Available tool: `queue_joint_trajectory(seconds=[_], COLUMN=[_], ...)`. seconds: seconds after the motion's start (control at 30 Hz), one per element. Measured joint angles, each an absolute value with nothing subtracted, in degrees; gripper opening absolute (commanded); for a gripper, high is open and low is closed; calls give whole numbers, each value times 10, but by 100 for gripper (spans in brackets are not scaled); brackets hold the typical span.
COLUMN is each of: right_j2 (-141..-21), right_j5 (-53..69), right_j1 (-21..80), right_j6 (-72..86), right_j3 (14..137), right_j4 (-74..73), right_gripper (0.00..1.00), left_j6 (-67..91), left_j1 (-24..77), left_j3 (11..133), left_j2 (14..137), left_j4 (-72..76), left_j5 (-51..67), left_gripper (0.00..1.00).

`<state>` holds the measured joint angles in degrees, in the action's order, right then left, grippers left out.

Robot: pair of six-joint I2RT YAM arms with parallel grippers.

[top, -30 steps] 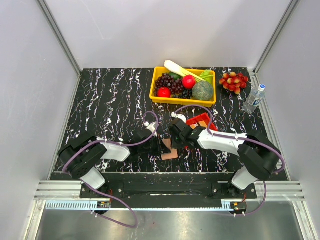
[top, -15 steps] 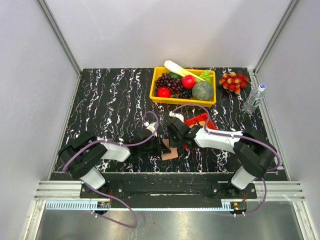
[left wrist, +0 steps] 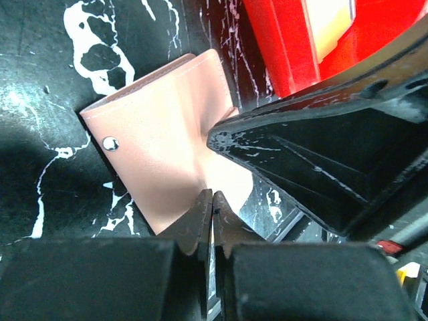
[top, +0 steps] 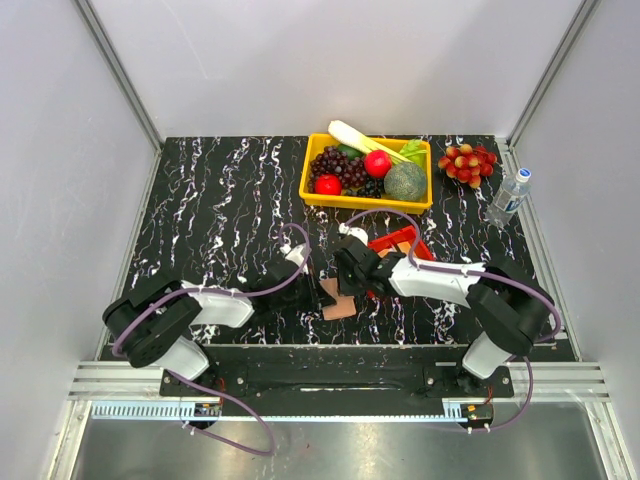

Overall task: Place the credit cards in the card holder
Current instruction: Close the card holder at the center of the board.

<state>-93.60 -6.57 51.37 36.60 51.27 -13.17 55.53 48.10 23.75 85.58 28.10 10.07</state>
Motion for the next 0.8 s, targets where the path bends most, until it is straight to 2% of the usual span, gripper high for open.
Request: queue_joint_trajectory(seconds=[0.47, 0.8], right_j2=[-881, -887], right_j5=[-159, -230], right_j1=[551, 585], right_j6=[437, 510], right_j3=[402, 344], right_j4=[3, 114], right_gripper=[0, 0], left_j6=[576, 583], left_j1=[481, 481], left_j3=[238, 239], left_j2=[876, 879], left_j4=[291, 293], left_j5=[102, 102], left_gripper=[0, 0])
